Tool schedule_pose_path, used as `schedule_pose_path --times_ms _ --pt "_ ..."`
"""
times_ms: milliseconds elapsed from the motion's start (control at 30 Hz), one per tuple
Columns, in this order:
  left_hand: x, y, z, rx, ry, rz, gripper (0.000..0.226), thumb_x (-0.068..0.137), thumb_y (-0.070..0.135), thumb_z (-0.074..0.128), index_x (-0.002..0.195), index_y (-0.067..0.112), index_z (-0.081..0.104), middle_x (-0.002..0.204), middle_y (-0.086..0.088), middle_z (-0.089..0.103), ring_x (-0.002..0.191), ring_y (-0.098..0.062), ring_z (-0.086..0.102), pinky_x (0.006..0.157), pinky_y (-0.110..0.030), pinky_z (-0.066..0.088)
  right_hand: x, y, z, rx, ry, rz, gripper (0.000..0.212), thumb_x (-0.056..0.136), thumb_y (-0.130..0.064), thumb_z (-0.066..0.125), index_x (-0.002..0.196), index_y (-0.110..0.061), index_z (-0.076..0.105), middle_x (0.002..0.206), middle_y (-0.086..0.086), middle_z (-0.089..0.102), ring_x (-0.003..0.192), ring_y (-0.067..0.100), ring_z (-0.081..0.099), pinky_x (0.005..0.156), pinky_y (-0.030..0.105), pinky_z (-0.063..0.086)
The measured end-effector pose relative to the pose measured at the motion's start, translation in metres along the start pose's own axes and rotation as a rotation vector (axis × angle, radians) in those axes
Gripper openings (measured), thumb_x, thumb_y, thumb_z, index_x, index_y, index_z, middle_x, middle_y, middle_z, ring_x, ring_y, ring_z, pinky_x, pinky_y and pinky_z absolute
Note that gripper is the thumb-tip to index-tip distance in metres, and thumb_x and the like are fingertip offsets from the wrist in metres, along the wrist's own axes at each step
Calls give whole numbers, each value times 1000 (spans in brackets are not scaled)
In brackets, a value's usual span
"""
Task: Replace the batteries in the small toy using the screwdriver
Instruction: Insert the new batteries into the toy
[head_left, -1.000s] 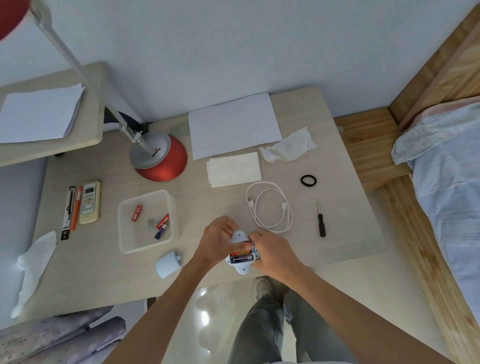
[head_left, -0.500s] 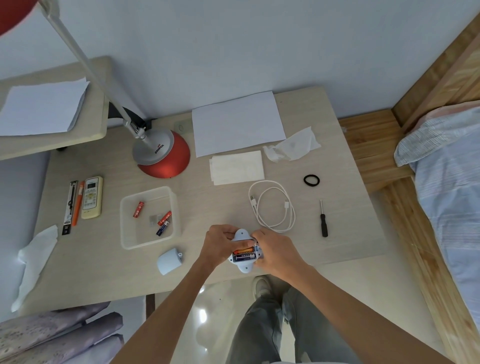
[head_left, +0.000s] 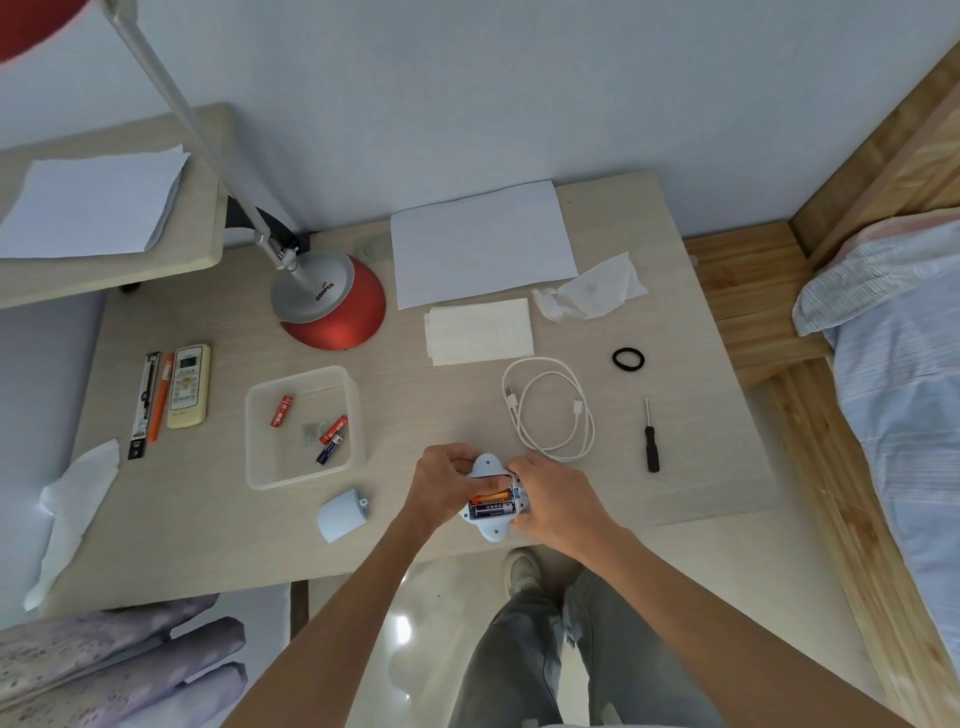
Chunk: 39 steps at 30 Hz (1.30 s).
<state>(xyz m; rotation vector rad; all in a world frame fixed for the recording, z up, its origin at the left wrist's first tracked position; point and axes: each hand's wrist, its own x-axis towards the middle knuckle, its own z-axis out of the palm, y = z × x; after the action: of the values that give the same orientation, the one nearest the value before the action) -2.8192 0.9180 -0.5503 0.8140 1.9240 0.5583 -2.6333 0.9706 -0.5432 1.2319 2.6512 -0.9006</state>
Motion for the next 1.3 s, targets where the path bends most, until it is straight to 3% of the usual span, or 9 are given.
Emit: schedule_pose_path --times_ms 133,233,367,500,733,933,1100,1233,1300 --pt "-1 -1 -9 104 -32 92 52 78 38 96 121 15 78 114 1 81 98 -10 76 92 -29 65 1 0 1 -14 -6 -7 50 83 -40 82 123 -23 59 107 -4 64 94 15 66 78 26 54" --pt "-12 -11 -24 119 6 179 63 76 45 97 129 20 74 116 9 78 103 -6 74 94 -30 64 1 1 1 -25 -6 -8 50 83 -38 82 124 -23 59 109 -4 64 94 14 66 81 29 58" --pt "-30 -36 -38 341 -54 377 91 74 48 97 153 36 53 147 14 60 125 -8 61 106 -31 56 1 0 2 -25 -12 -9 50 84 -40 83 124 -23 58 109 -3 65 93 13 66 81 27 57" --pt "-32 -47 -34 401 -72 539 87 76 47 95 152 42 52 145 13 60 127 -8 59 106 -37 58 2 -2 1 -27 -15 -9 49 84 -39 82 124 -24 58 109 -4 64 93 12 64 76 21 48" --pt "-29 -42 -11 223 -38 465 73 76 44 96 141 29 66 131 8 70 117 -12 67 99 -33 62 2 -2 -1 -32 -19 -5 50 83 -41 83 122 -24 58 107 -5 64 90 11 64 76 21 49" --pt "-34 -49 2 61 -14 442 79 73 36 98 142 40 59 132 18 63 126 -1 60 99 -15 56 1 -3 -1 -33 -21 -2 52 85 -40 82 127 -22 57 110 -3 64 95 13 65 77 22 49" --pt "-35 -53 12 -80 13 347 74 74 28 97 140 32 63 131 11 64 126 0 60 100 -22 59 2 -4 -1 -41 -27 0 53 86 -42 82 128 -23 57 112 -3 65 96 14 66 84 29 58" --pt "-35 -57 16 -121 10 325 75 74 37 94 142 30 62 136 5 64 128 -5 60 102 -25 60 1 -5 -1 -39 -32 0 55 86 -45 82 130 -24 56 115 -4 65 98 14 67 85 25 57" --pt "-35 -57 17 -118 14 313 76 75 30 97 144 29 63 136 4 64 127 -7 61 101 -27 61 1 -6 -4 -46 -43 -2 55 86 -46 82 130 -25 56 115 -6 65 97 13 67 84 24 57"
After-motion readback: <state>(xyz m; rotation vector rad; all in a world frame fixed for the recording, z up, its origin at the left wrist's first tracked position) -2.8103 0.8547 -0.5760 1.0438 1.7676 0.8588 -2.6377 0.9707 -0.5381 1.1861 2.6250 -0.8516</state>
